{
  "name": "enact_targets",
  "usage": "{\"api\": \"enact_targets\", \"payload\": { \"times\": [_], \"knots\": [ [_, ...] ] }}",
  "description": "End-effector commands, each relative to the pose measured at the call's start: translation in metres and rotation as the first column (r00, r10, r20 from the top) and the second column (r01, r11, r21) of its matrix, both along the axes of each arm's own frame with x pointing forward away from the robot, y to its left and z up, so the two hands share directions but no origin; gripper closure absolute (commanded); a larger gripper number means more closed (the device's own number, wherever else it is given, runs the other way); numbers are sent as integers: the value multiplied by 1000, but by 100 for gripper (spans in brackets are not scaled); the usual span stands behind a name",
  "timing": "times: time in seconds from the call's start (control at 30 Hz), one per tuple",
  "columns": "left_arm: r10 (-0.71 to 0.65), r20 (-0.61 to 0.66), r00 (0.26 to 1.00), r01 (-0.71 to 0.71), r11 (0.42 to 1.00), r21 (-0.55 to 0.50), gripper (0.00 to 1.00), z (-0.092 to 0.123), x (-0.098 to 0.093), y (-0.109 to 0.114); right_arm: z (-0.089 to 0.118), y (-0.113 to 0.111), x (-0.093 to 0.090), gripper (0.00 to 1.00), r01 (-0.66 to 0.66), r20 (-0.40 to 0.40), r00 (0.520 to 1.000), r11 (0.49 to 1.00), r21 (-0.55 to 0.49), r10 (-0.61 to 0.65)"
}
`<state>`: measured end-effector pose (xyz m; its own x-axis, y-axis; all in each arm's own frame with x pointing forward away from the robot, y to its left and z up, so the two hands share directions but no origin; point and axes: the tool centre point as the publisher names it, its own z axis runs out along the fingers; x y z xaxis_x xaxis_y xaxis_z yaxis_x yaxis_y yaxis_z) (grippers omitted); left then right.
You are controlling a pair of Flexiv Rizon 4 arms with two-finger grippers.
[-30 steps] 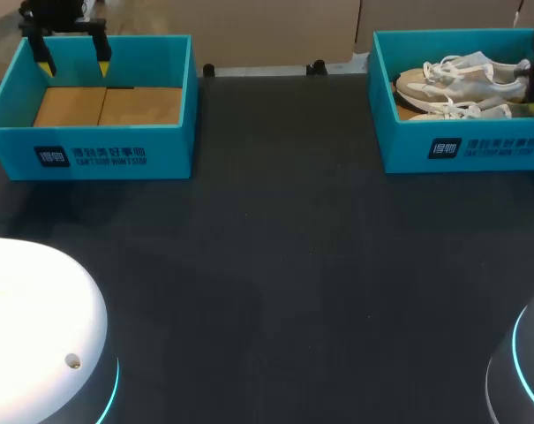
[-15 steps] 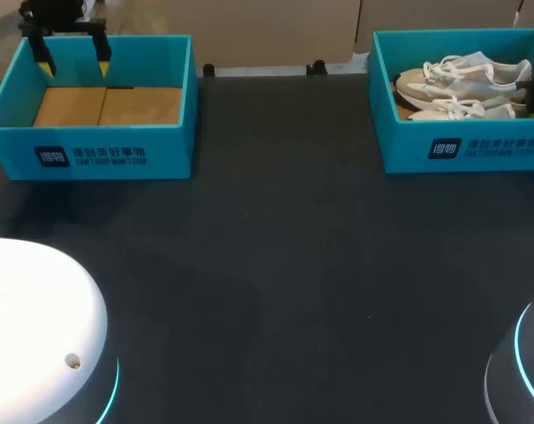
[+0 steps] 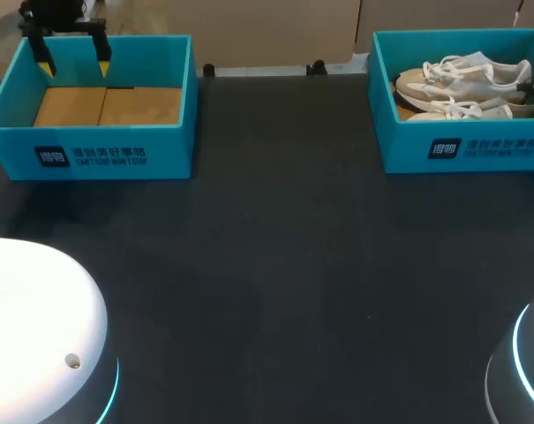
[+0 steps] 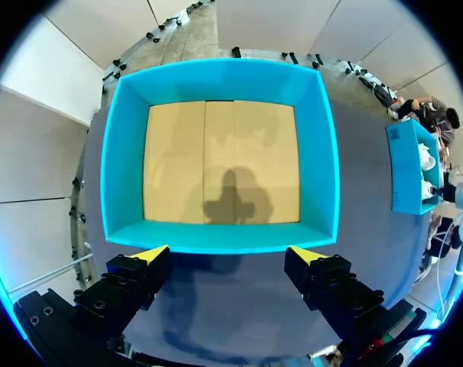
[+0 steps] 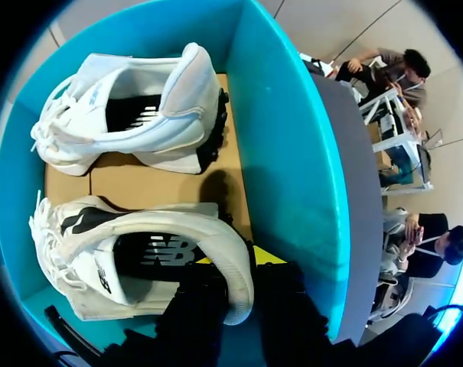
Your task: Take the shoe out of the shoebox, open the shoe tongue, remove and reinsert the insole, then place the shoe into the shoebox
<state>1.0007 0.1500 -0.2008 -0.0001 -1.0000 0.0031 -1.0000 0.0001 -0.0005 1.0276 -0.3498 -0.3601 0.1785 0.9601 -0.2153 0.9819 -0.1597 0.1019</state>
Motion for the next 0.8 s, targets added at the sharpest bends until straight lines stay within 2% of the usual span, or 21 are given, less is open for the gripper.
{"api": "enact_targets", "payload": {
  "times": [0.03, 0.27, 0.8],
  "knots": [
    [0, 0, 1000, 0, 1000, 1, 0, 0, 0, 0, -4, 8, 0, 100, 4, -1, 1000, 1000, -5, -4],
    [0, 0, 1000, 0, 1000, 1, 0, 0, 0, 0, 27, 12, -2, 100, -14, -9, 1000, 1000, -19, 14],
    [0, 0, 1000, 0, 1000, 1, 0, 0, 0, 0, 115, 20, -3, 100, -28, 6, 1000, 997, -74, 28]
  ]
}}
